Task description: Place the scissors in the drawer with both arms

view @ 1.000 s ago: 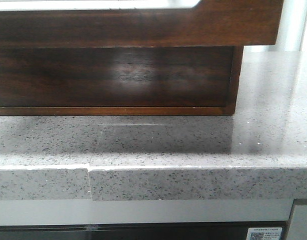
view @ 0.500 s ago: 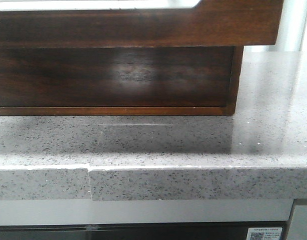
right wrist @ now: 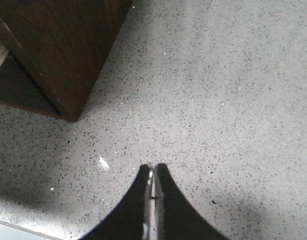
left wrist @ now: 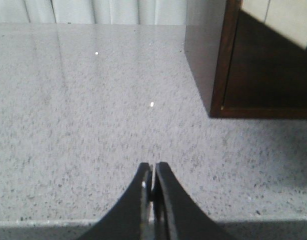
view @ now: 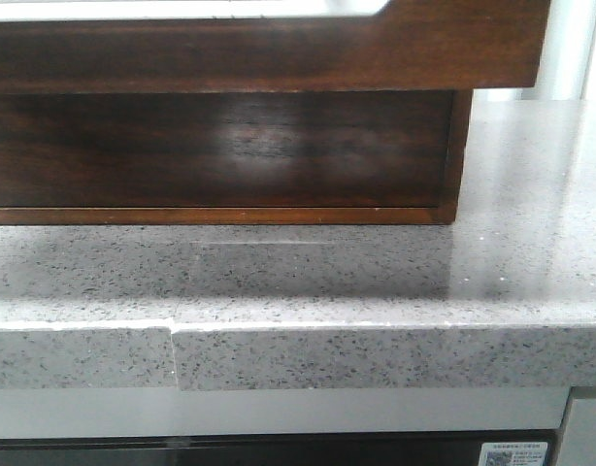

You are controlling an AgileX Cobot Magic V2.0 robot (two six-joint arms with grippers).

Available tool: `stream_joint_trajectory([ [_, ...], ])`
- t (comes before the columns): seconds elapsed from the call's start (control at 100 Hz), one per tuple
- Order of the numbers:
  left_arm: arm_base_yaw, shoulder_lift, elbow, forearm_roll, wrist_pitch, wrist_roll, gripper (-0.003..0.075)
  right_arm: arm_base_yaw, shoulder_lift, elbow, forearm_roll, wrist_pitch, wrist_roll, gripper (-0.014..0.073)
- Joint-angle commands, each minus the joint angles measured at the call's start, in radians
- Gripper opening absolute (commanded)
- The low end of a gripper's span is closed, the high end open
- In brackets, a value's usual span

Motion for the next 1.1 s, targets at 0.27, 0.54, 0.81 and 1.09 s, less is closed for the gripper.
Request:
stream_joint_trajectory([
  [0.27,-0.003,-0.034,0.037,-0.002,-0.189,-0.016,-0.002,-0.005,-0.008,-0.027,0.015,-0.061,-0.002,-0.0069],
  [0.54,-0.003,-0.032,0.037,-0.002,-0.189,-0.016,-0.002,-0.005,-0.008,-0.027,0.015,-0.061,-0.002,-0.0069],
  [0.81,-0.003,-0.032,0.037,-0.002,-0.189,-0.016,-0.002,-0.005,-0.008,-0.027,0.015,-0.061,-0.002,-0.0069],
  [1.09,-0.003,-0.032,0.037,-0.002,-0.189,-0.016,-0.002,-0.001,-0.139,0.08,-0.028,-0.192,-0.002,-0.0069],
])
